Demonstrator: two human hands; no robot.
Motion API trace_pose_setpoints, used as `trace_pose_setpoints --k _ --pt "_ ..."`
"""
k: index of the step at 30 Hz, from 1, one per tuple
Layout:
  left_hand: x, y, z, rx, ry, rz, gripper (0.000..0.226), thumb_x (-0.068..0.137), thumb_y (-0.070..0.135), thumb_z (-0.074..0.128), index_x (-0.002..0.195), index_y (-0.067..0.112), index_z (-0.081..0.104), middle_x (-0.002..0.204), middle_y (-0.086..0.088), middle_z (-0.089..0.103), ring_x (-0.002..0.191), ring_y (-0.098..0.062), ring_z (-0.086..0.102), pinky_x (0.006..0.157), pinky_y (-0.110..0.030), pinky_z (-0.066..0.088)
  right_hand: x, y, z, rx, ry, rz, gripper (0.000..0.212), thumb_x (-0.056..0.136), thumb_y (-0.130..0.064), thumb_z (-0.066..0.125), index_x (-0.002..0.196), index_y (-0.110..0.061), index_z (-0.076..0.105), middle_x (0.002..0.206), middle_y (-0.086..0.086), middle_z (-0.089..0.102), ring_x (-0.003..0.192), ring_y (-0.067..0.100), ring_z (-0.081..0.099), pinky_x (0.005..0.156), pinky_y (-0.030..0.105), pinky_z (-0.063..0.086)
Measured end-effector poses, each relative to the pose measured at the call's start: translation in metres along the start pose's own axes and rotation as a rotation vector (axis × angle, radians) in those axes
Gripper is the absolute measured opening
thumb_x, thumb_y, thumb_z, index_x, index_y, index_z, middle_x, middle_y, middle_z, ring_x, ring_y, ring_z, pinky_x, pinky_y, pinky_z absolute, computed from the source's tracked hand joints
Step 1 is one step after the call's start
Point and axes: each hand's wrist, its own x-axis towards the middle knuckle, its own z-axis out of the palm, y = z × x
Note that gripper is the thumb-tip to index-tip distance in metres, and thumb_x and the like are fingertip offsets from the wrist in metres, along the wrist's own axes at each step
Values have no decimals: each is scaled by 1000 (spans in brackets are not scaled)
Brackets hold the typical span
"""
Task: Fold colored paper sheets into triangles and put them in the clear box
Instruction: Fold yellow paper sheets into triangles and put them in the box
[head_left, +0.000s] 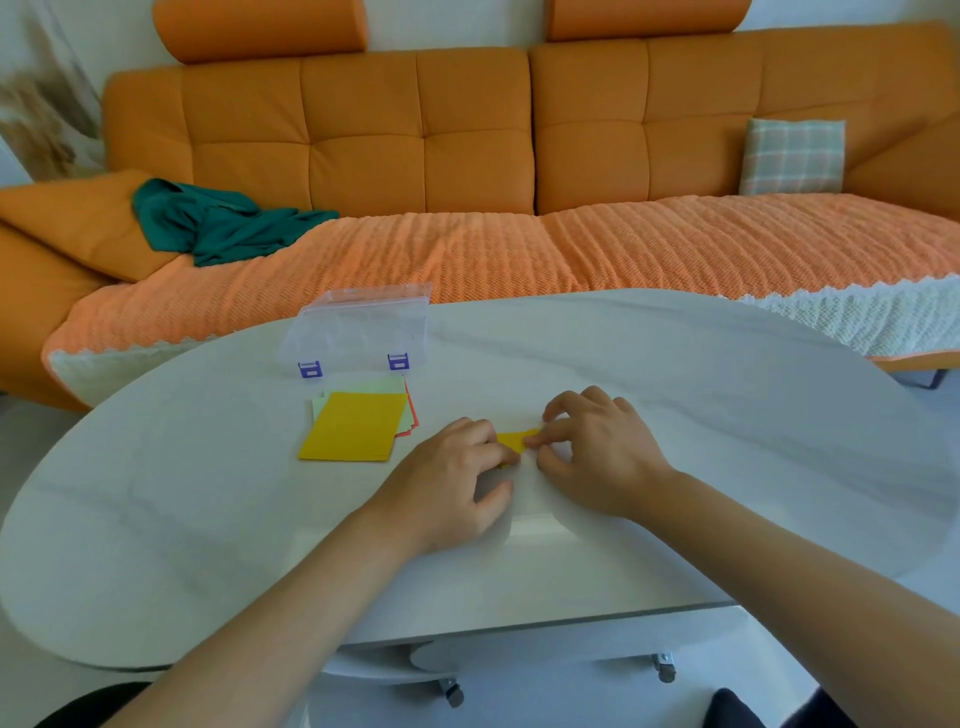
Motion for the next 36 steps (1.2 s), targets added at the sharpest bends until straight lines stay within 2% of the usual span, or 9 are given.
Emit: trace_pose_setpoints --k 4,8,11,14,17,25,31,33,36 --pt "0 0 1 -2 -4 -5 41 87 40 47 112 18 72 94 6 55 92 -11 47 81 -28 45 5 3 -6 -23 0 110 30 95 -45 46 111 -46 71 124 -17 56 111 15 46 93 33 36" --pt "0 1 2 10 1 -11 42 89 40 51 121 20 69 96 6 53 94 -11 45 82 -28 44 11 -2 -5 36 25 152 25 90 -39 52 98 -38 76 115 -16 61 104 14 50 89 31 40" --pt "2 3 3 55 -37 -5 52 89 49 45 130 23 64 100 7 47 98 -11 42 84 -31 46 17 -2 -6 254 -4 262 8 83 -39 66 83 -33 71 98 -14 63 94 11 58 81 29 48" --pt "5 2 3 51 -39 -7 51 91 48 48 134 25 62 106 6 48 101 -12 41 88 -31 44 25 1 -9 380 -96 320 15 74 -44 77 79 -32 70 79 -13 66 78 6 62 66 24 48" --pt "6 -1 5 53 -32 7 47 92 44 49 133 25 62 114 9 52 105 -12 42 90 -30 44 35 1 -14 427 -174 347 16 70 -42 84 74 -29 75 70 -14 68 71 5 63 63 23 49" --pt "9 -4 7 39 -38 -5 44 91 40 47 128 24 64 120 10 57 107 -12 43 89 -28 44 49 3 -21 487 -216 447 6 71 -25 85 74 -21 81 72 -9 73 76 7 65 62 20 50" --pt "10 -4 7 46 -37 -10 43 92 40 50 128 23 64 119 9 57 107 -11 42 89 -27 44 52 9 -15 440 -146 514 8 73 -17 73 75 -13 79 81 3 76 83 19 71 73 35 60" --pt "10 -4 7 52 -35 -13 43 92 42 50 129 24 63 118 10 56 106 -12 42 89 -28 44 48 6 -11 417 -109 499 11 75 -21 69 77 -15 78 80 1 74 77 17 68 68 34 59" --pt "10 -4 7 40 -28 -15 43 91 42 50 130 27 62 115 11 55 106 -11 42 86 -28 45 41 1 -10 451 -138 440 14 73 -36 81 78 -25 74 77 -11 69 78 9 65 70 29 55"
